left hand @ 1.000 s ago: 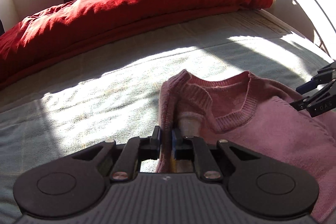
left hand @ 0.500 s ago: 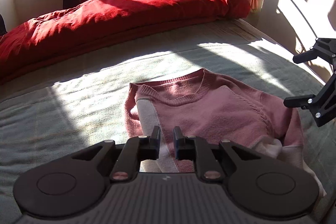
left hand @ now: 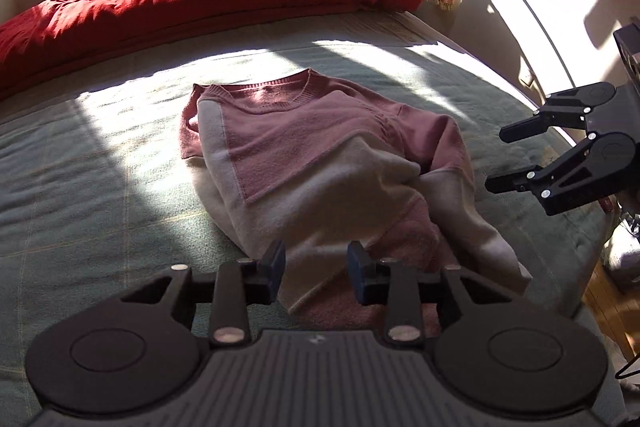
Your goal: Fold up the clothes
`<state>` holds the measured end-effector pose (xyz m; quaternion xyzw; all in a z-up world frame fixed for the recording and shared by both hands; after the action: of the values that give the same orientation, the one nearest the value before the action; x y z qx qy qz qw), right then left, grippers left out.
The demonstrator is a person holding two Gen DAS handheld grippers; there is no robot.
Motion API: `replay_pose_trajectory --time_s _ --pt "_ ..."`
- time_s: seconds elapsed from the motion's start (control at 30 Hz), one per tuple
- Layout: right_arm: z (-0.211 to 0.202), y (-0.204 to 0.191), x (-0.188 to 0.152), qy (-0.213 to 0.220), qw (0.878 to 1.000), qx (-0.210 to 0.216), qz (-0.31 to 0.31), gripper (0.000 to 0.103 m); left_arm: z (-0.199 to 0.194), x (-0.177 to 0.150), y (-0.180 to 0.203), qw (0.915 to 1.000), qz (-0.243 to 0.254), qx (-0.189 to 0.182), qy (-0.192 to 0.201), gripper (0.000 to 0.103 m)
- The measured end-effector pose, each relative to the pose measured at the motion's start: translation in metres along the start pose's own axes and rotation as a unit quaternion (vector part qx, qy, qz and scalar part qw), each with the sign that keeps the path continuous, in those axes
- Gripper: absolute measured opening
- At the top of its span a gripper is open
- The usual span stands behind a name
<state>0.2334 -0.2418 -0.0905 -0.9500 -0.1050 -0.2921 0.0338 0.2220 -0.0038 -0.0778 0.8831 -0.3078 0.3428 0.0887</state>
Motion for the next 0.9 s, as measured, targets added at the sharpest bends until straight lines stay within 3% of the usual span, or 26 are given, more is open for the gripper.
replay_pose_trajectory --time_s 0.23,0.37,0.5,0.77,0.83,0.9 --pt "-0.011 0.011 -0.044 -0.028 0.996 0.03 0.08 0.068 -0.019 -0.019 0.056 0.9996 0.014 -0.014 0.018 0.04" --pt "-0.018 0.015 -0.06 -0.024 0.989 0.065 0.128 0.055 -0.025 -0.028 0.07 0.9998 0.004 -0.011 0.018 0.043" --pt "-0.008 0.011 -0.07 -0.033 0.984 0.086 0.153 0.049 -0.023 -0.034 0.076 1.0 -0.008 0.001 -0.001 0.044" --pt "0.027 0.001 -0.082 -0.054 0.981 0.069 0.173 0.049 -0.024 -0.036 0.075 0.9996 -0.024 0.012 -0.003 0.048" --pt "0.035 0.002 -0.082 -0.055 0.981 0.065 0.174 0.044 -0.022 -0.036 0.074 0.9996 -0.025 0.015 -0.004 0.048" --pt "0.041 0.001 -0.083 -0.059 0.983 0.054 0.168 0.015 -0.019 -0.036 0.072 0.9995 -0.027 0.014 -0.007 0.048"
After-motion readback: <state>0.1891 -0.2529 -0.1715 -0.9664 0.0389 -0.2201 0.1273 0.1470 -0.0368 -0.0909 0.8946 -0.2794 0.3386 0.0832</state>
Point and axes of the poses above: each gripper's, at about its wrist camera, not at the fingertips, and z roughly the way its jaws point, y to its right, x to its top, the point moved 3 cm from there along z, roughly the way its jaws point, and after that the axes turned 15 degrees about z, right-handed, at the moved point
